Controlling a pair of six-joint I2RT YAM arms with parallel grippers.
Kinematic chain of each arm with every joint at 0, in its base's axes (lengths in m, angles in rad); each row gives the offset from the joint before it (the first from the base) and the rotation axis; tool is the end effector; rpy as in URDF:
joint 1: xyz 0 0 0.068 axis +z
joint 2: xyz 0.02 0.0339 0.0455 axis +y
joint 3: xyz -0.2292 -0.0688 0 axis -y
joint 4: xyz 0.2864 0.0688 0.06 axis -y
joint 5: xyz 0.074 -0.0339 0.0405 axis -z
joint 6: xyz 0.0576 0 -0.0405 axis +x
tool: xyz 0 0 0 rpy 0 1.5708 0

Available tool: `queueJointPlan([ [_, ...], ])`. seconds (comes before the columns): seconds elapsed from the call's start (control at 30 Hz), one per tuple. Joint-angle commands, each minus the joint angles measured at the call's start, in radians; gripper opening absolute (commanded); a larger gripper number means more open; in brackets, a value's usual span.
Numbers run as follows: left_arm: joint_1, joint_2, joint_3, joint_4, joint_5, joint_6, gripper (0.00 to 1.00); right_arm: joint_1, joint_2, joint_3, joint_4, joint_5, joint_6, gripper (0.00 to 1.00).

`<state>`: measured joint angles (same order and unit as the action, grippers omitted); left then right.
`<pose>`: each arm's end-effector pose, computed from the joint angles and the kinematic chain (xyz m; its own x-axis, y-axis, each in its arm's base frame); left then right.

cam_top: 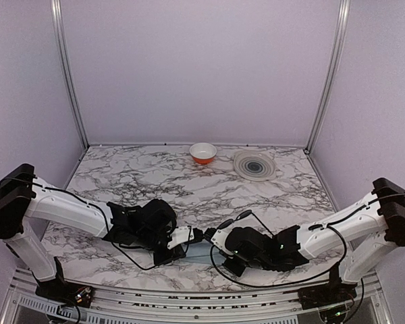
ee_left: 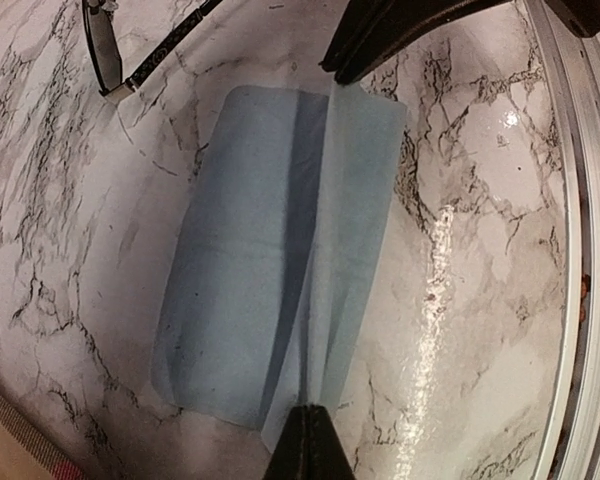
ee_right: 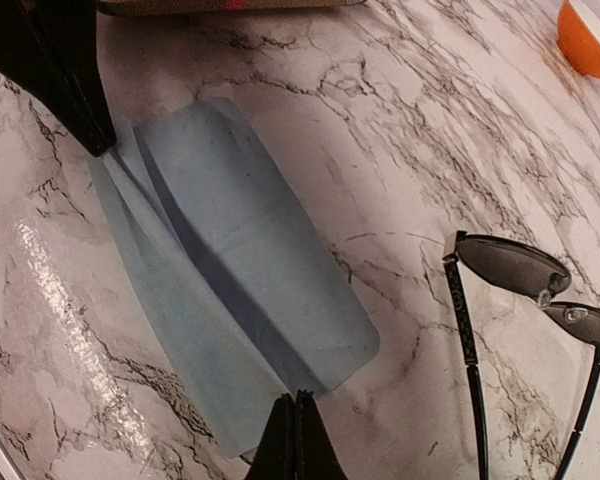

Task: Organize the sunglasses
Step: Fold the glasses cleaning cloth at the center of the board.

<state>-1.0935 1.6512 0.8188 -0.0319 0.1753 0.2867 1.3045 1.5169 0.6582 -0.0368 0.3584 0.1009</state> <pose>0.1566 -0.3248 0.0711 -0.0731 0.7475 -0.6602 0.9876 0.1464 0.0563 0.1038 0.3036 0.0649 -0.2896 -0.7030 -0.6495 -0.8208 0.5315 -0.2094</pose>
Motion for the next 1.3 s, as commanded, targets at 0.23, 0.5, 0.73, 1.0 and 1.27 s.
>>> queueJointPlan([
  [0.23, 0.019, 0.035, 0.070, -0.039, -0.011, -0.026, 0.00, 0.002, 0.050, 0.069, 0.002, -0.028, -0.088, 0.00],
  [0.5, 0.024, 0.057, 0.083, -0.039, -0.013, -0.030, 0.00, -0.001, 0.062, 0.075, -0.005, -0.024, -0.088, 0.00],
  [0.73, 0.032, 0.069, 0.091, -0.039, -0.030, -0.043, 0.00, -0.001, 0.084, 0.086, -0.022, -0.026, -0.084, 0.00],
  [1.0, 0.039, 0.076, 0.100, -0.036, -0.053, -0.056, 0.00, -0.003, 0.094, 0.086, -0.027, -0.009, -0.075, 0.00],
  [1.27, 0.048, 0.097, 0.120, -0.042, -0.058, -0.075, 0.00, -0.002, 0.105, 0.087, -0.036, -0.002, -0.072, 0.00],
])
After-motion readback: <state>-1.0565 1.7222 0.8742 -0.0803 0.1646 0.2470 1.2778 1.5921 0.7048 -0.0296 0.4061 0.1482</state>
